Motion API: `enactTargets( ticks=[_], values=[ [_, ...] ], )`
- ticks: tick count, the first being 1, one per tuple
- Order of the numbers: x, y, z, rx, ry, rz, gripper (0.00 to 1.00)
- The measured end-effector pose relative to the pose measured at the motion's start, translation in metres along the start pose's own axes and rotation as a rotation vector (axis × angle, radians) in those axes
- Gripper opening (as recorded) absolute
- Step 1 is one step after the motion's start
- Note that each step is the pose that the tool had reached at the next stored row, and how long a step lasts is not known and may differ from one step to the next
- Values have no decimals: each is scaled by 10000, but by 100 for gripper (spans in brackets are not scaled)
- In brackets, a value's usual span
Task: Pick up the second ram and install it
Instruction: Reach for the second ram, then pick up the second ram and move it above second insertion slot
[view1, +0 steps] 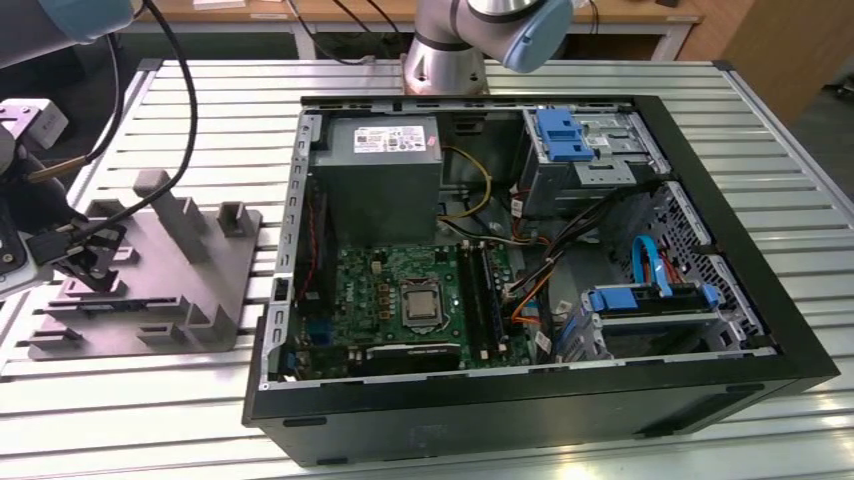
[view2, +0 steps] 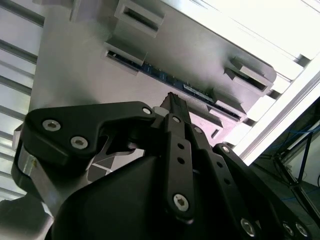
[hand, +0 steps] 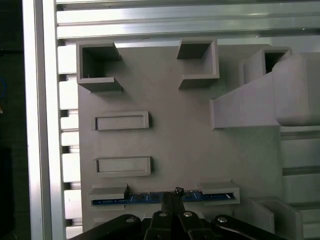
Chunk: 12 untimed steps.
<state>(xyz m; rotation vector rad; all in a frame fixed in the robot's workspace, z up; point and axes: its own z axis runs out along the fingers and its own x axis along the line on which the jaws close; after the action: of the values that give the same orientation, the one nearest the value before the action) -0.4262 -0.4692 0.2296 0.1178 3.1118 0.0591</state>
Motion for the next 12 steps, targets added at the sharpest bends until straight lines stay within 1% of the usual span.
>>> enactTargets(
  ticks=[10,11,12],
  values=[
    [0,0,1,10,-1,0,10],
    [0,0,2,23,-4,-1,10],
    [0,2,1,81,-8,-1,10]
  ],
)
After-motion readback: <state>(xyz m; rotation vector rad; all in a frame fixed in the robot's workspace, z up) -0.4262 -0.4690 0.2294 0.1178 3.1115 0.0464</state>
